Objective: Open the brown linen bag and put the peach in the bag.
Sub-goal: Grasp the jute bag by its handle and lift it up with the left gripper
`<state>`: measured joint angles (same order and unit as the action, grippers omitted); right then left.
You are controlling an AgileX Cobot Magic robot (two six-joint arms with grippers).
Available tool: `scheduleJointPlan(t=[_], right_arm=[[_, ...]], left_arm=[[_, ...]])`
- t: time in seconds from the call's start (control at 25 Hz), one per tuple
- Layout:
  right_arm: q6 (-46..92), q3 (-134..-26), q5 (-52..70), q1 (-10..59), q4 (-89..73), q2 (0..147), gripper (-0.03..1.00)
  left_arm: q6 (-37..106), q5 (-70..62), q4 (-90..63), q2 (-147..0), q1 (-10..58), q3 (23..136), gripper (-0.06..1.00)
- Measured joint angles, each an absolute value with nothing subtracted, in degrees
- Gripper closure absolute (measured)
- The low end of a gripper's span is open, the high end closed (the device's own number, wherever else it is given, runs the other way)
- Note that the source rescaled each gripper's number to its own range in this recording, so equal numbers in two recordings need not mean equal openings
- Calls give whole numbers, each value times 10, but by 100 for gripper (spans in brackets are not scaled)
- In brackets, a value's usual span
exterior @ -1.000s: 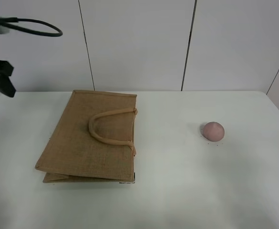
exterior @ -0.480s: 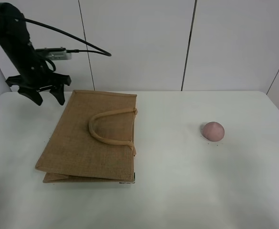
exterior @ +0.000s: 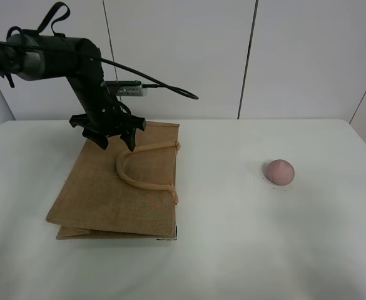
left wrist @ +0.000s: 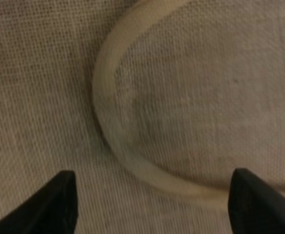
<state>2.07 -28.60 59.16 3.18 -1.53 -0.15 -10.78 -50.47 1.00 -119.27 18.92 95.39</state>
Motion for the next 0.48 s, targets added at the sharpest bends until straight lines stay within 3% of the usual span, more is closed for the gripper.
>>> scheduleJointPlan(t=[0.48], right_arm=[[21,-286,592,32,-15,-2,-3]], left_arm=[[-116,-443,32,-1283,189,954,-2]])
